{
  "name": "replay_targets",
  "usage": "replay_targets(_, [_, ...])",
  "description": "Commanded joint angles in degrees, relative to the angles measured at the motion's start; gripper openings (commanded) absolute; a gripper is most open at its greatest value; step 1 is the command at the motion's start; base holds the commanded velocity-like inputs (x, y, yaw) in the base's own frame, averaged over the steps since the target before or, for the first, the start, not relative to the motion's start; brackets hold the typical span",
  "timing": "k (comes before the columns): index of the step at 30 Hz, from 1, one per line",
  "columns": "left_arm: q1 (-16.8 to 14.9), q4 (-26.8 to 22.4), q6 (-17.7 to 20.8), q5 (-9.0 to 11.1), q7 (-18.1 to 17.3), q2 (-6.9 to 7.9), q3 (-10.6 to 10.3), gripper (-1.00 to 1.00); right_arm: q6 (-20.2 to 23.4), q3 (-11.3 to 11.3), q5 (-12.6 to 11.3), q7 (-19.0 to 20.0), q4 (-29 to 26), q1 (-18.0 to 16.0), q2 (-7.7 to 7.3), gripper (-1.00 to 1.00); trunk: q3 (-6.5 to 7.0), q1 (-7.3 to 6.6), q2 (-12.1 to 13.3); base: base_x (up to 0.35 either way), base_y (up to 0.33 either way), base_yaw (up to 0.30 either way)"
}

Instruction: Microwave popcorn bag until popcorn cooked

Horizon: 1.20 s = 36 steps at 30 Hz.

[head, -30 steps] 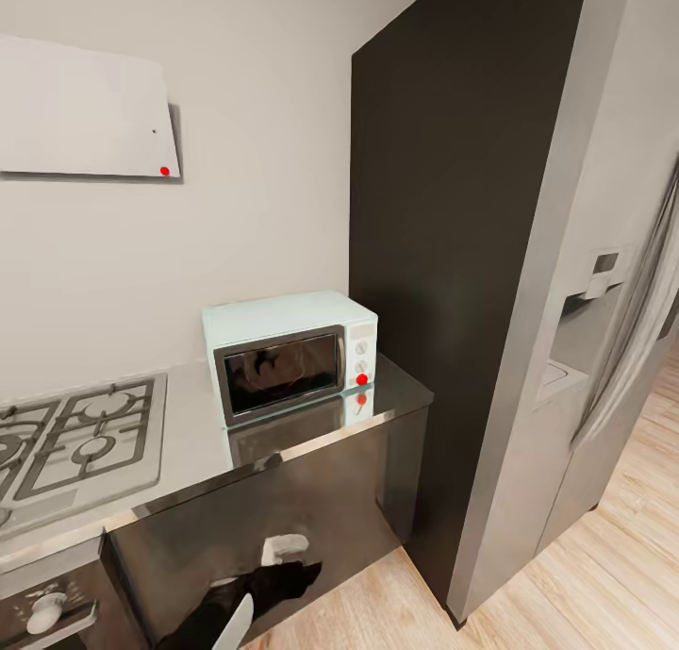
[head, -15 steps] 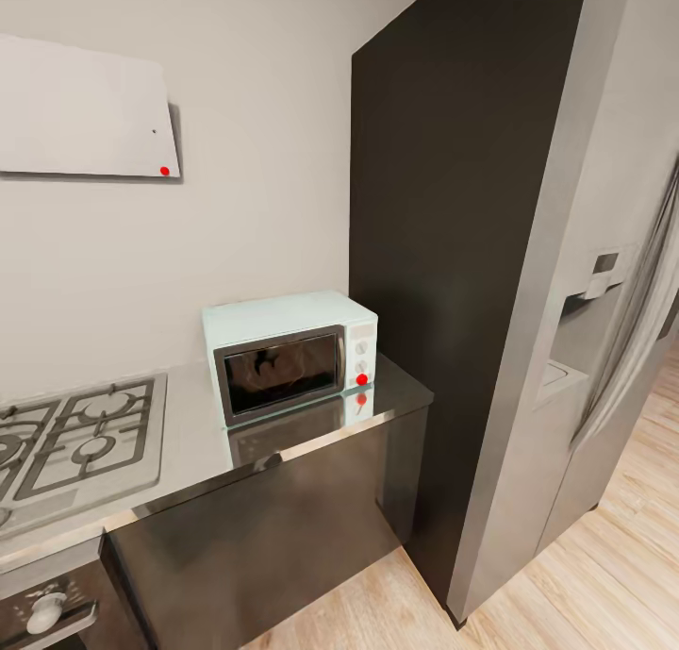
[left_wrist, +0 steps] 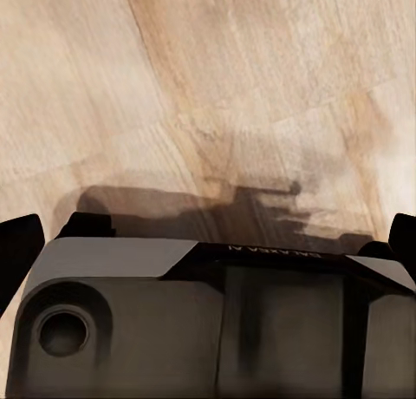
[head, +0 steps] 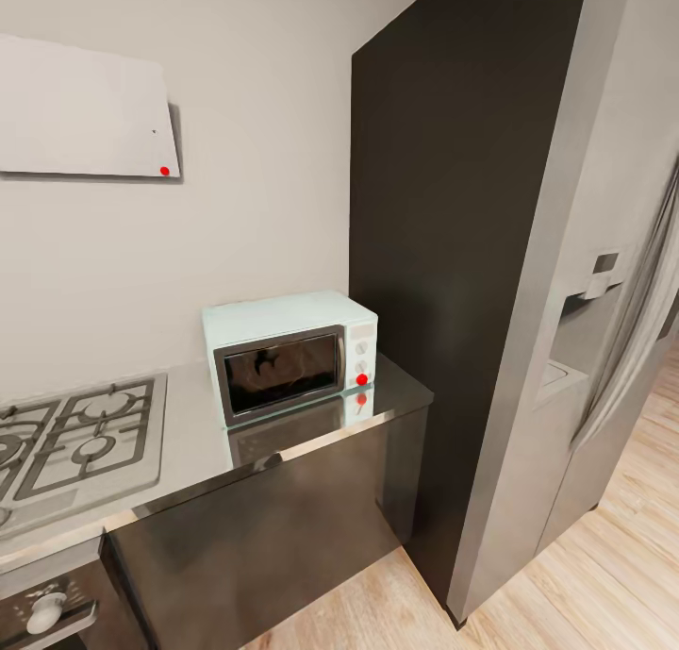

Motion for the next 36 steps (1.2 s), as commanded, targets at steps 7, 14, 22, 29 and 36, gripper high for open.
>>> replay_targets(7, [0.1,0.1,0.0,0.7,-0.7,-0.04,-0.5,1.00,0.2,-0.1,0.3,0.1,0.2,-0.1,0.04,1.00,-0.07,0.00,0.0,0.000,0.000,0.000])
replay_targets(14, [0.1,0.2,0.1,0.7,-0.6,-0.01,-0.5,1.00,-0.3,-0.1,0.2,0.0,0.2,0.5,-0.02,1.00,-0.07,0.00,0.0,0.000,0.000,0.162])
replay_targets(22, [0.1,0.1,0.1,0.7,-0.2,-0.01,-0.5,1.00,-0.5,-0.1,0.3,0.0,0.2,0.7,0.05,1.00,-0.07,0.00,0.0,0.000,0.000,0.267])
replay_targets(29, [0.1,0.1,0.1,0.8,-0.1,0.09,-0.5,1.00,-0.4,-0.1,0.3,0.0,0.2,0.7,0.07,1.00,-0.07,0.00,0.0,0.000,0.000,0.270])
replay_targets(36, [0.1,0.1,-0.1,0.8,-0.1,0.08,-0.5,1.00,-0.4,-0.1,0.3,0.0,0.2,0.7,0.05,1.00,-0.07,0.00,0.0,0.000,0.000,0.269])
